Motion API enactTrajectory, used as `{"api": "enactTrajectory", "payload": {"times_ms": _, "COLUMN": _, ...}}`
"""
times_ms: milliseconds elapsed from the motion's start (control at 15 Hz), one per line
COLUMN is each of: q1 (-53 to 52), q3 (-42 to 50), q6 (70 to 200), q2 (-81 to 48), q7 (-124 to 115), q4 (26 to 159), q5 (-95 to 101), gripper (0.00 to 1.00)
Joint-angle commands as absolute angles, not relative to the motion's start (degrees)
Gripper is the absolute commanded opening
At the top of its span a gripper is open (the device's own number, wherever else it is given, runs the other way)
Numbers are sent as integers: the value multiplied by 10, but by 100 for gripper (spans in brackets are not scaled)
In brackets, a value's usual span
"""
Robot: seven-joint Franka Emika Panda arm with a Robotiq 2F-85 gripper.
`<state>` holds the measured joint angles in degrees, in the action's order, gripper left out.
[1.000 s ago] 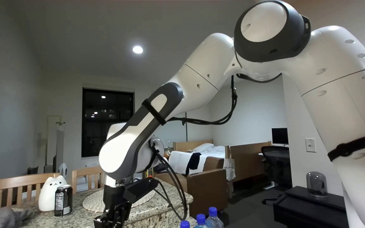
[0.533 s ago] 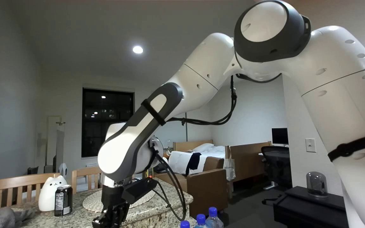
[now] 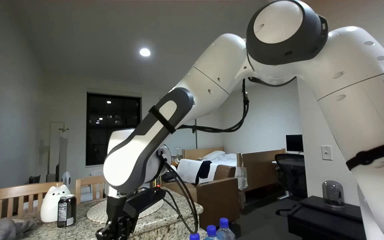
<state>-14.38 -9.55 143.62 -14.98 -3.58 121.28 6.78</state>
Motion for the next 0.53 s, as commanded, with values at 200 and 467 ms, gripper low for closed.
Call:
{"api": "enactTrajectory", "payload": {"times_ms": 200, "q1": -155, "q3": -85, "q6": 1410, "q2": -97, "q7": -124, "q4": 1250, "q5": 86, "gripper": 15}}
{"api": "enactTrajectory", "payload": {"times_ms": 467, "q1": -147, "q3": -86, "q6": 1396, "q2": -64, "q7": -139, "q4": 1275, "q5": 75, "gripper": 15}}
